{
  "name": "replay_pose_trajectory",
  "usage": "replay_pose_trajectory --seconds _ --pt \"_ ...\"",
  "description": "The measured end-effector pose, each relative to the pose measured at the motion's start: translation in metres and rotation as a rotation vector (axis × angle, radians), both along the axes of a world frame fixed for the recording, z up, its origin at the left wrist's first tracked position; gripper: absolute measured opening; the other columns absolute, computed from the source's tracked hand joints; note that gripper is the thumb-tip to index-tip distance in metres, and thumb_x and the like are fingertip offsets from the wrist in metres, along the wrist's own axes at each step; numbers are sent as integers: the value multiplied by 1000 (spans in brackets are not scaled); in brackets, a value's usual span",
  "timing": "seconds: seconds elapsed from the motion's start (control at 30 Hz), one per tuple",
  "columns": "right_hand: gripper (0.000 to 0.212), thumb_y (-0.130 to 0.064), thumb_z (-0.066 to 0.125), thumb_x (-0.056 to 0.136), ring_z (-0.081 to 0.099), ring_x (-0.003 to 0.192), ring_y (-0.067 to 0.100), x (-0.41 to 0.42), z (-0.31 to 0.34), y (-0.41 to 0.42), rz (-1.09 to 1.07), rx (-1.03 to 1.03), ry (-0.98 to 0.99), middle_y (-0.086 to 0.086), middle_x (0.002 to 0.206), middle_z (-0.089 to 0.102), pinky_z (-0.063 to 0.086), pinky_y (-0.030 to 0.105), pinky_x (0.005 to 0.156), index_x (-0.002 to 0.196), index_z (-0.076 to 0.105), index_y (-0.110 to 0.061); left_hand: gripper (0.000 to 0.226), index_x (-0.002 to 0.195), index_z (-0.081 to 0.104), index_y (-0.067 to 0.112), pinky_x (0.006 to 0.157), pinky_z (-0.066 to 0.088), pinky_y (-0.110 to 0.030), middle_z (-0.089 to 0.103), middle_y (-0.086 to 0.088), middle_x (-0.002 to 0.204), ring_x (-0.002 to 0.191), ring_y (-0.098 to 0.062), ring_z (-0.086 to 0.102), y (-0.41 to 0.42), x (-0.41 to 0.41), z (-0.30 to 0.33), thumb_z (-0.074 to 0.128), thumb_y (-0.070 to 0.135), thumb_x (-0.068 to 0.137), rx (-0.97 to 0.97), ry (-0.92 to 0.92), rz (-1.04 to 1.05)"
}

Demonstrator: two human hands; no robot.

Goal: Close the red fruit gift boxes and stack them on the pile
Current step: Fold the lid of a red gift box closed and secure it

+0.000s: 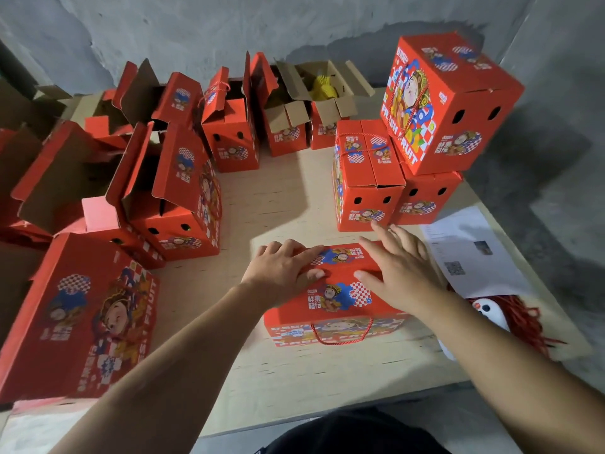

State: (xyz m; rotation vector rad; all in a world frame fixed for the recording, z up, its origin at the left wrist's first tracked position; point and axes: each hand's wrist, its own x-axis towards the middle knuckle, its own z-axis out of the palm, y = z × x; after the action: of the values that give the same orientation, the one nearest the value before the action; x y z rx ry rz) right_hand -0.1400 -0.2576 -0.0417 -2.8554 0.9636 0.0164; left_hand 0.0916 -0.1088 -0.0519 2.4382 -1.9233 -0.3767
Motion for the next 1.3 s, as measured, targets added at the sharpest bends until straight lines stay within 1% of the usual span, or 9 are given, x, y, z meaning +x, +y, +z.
replay_pose_trajectory --seconds 0.07,0.2,0.3,0.6,0.67,0.73,0.8,1.0,1.3 --pt "79 -72 32 99 -2 160 24 2 -5 -8 31 94 89 -4 174 4 6 46 128 165 11 -34 86 158 20 51 111 36 -50 48 3 146 131 -28 48 -3 1 2 -1 90 84 9 -37 -23" --pt "76 -68 25 101 11 160 24 0 -10 -8 69 -5 102 1 173 16 1 34 127 166 12 -31 86 157 20 46 107 38 -48 50 1 141 124 -27 51 -3 -2 -3 -1 87 85 -22 -132 -39" --pt "75 -65 25 103 11 159 27 3 -15 -1 58 -41 95 4 173 17 3 38 129 166 10 -29 81 158 18 47 108 36 -47 49 3 142 125 -25 49 0 -2 -9 2 86 89 -39 -139 -30" --pt "79 -65 13 101 -26 156 28 3 -19 0 40 29 129 3 166 -36 -13 46 126 161 -24 -28 91 160 17 43 114 37 -45 49 3 146 131 -25 51 -3 -3 -10 2 92 85 -44 -72 -7" --pt "81 -64 20 101 -6 158 35 2 -17 17 -1 38 70 6 171 -15 3 50 127 165 -6 -23 91 160 16 45 113 39 -45 50 3 146 129 -26 53 -4 -2 -8 2 92 83 -36 -64 -19" --pt "69 -64 32 98 36 139 39 -6 -22 44 54 -8 -46 4 152 31 31 49 112 153 35 -23 91 161 18 46 110 41 -46 53 2 143 125 -27 56 -3 -1 -8 1 90 83 -46 -86 -34" --pt "59 -69 35 98 42 134 34 -13 -29 59 120 -54 -97 -2 137 45 38 48 105 138 49 -27 90 162 19 46 108 42 -45 54 1 142 123 -27 58 -5 0 -7 2 89 84 -46 -100 -42" --pt "93 -93 40 81 34 142 32 -10 -34 62 74 -64 -45 -1 144 43 26 52 114 141 49 -23 88 161 19 48 109 42 -47 54 1 141 124 -28 57 -7 4 -7 7 89 84 -7 -85 -39" --pt "100 -80 77 61 41 138 34 -8 -45 64 66 -219 -92 4 137 51 26 59 117 138 55 -20 96 156 28 48 112 34 -47 54 4 143 131 -24 51 -8 1 -4 4 99 79 -3 56 76"
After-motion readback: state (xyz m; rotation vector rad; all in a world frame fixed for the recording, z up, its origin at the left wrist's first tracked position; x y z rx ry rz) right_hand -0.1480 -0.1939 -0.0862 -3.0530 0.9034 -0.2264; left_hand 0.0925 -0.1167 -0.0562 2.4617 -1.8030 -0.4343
